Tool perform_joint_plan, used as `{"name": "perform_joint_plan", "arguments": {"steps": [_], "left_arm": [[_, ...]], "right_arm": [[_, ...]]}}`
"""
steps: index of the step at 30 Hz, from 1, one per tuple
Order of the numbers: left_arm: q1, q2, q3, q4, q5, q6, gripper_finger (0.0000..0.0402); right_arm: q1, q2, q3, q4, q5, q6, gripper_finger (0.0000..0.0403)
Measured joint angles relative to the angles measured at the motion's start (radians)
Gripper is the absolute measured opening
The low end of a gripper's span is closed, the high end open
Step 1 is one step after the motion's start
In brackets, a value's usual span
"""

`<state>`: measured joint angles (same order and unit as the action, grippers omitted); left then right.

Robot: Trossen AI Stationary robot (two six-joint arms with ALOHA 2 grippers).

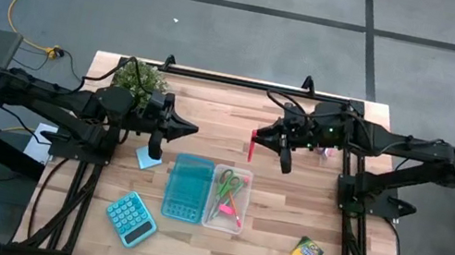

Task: Pack school essentials
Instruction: Put the orange pen into the blue supply box

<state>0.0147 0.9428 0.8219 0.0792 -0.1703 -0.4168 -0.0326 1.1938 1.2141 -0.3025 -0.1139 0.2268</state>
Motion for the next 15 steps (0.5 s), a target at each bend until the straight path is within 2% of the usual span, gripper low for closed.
{"name": "perform_joint_plan", "arguments": {"steps": [8, 15], "left_arm": [[0.0, 0.0, 0.0, 0.0, 0.0, 0.0, 0.0], [0.0, 0.0, 0.0, 0.0, 0.0, 0.0, 0.0]], "right_arm": [[0.0, 0.0, 0.0, -0.001, 0.0, 0.031, 0.0053], [0.015, 0.037, -0.039, 0.013, 0.02, 0.172, 0.0053]]}}
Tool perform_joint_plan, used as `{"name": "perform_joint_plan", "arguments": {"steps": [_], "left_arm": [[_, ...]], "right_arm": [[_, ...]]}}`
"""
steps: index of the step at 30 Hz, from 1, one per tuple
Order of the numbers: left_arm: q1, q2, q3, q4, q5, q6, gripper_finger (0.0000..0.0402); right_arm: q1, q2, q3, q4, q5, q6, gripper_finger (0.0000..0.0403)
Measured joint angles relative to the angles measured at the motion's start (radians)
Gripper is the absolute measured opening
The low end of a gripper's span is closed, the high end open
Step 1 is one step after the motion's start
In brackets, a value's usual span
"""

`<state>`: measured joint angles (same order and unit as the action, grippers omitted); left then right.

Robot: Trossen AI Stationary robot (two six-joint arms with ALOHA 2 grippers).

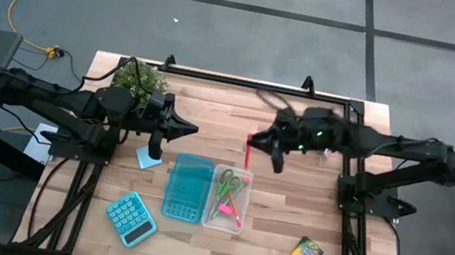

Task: Pack school essentials
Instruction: Put the orange pen into the blue supply box

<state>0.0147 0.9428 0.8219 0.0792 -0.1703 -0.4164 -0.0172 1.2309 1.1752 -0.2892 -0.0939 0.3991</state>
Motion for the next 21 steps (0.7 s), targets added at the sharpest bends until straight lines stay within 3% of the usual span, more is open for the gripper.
{"name": "perform_joint_plan", "arguments": {"steps": [4, 9, 13, 21], "left_arm": [[0.0, 0.0, 0.0, 0.0, 0.0, 0.0, 0.0], [0.0, 0.0, 0.0, 0.0, 0.0, 0.028, 0.0], [0.0, 0.0, 0.0, 0.0, 0.0, 0.034, 0.0], [0.0, 0.0, 0.0, 0.0, 0.0, 0.034, 0.0]], "right_arm": [[0.04, 0.046, -0.105, 0.073, 0.018, 0.107, 0.0053], [0.1, 0.089, -0.282, 0.35, 0.018, 0.302, 0.0053], [0.145, 0.114, -0.403, 0.537, 0.095, 0.493, 0.0053], [0.238, 0.194, -0.526, 0.561, 0.3, 0.912, 0.0053]]}}
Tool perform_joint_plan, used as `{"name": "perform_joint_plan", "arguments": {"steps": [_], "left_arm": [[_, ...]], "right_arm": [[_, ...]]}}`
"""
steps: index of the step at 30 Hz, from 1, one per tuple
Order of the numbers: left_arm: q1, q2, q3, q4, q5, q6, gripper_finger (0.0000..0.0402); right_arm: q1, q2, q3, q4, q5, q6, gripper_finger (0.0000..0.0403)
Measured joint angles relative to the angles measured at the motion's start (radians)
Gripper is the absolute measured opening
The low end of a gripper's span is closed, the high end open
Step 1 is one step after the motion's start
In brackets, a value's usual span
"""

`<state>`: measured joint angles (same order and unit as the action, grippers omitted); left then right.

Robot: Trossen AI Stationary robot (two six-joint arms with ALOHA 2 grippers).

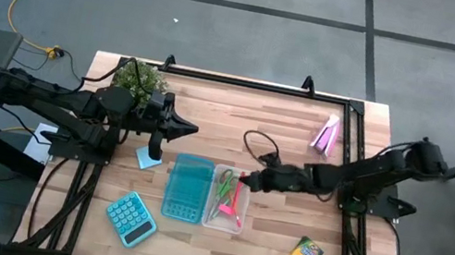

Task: Pack school essentials
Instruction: Put the orange pen into the blue supply box

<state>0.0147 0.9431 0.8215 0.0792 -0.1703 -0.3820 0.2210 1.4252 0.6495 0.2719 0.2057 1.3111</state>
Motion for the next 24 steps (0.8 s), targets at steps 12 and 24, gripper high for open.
{"name": "perform_joint_plan", "arguments": {"steps": [12, 24], "left_arm": [[0.0, 0.0, 0.0, 0.0, 0.001, 0.0, 0.0], [0.0, 0.0, 0.0, 0.0, 0.002, 0.0, 0.0]], "right_arm": [[0.062, 0.207, 0.045, 0.022, -0.035, 0.393, 0.0053], [0.059, 0.225, 0.045, 0.003, -0.066, 0.495, 0.0053]]}}
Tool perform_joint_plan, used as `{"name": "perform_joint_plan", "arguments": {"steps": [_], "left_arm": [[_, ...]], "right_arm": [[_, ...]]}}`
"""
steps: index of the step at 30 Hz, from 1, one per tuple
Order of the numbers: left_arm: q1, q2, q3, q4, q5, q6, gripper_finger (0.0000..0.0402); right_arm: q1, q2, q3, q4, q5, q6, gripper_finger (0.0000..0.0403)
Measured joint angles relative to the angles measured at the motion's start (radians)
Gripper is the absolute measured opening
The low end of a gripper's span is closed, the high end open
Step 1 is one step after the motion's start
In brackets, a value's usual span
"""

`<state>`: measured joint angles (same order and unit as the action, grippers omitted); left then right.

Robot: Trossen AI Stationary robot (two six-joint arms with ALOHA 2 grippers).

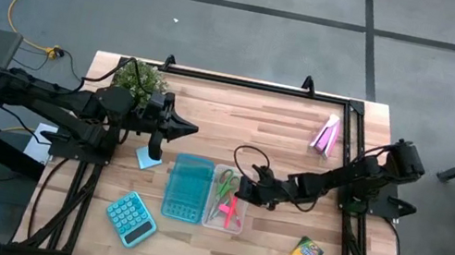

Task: Pack school essentials
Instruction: Put the orange pen into the blue supply box, then put the blue sticky notes into the blue supply box

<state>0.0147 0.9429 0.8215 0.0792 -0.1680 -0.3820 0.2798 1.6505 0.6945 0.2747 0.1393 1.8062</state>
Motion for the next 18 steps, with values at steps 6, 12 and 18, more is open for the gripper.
{"name": "perform_joint_plan", "arguments": {"steps": [6, 12, 18], "left_arm": [[0.0, 0.0, 0.0, 0.0, 0.002, 0.0, 0.0], [0.0, 0.0, 0.0, 0.0, 0.002, 0.0, 0.0], [0.0, 0.0, 0.0, 0.0, 0.002, 0.0, 0.0]], "right_arm": [[0.0, 0.0, 0.0, -0.022, -0.001, -0.005, 0.0053], [0.0, 0.0, 0.0, -0.053, -0.018, -0.008, 0.0094], [-0.011, 0.0, 0.0, -0.043, -0.017, -0.049, 0.0153]]}}
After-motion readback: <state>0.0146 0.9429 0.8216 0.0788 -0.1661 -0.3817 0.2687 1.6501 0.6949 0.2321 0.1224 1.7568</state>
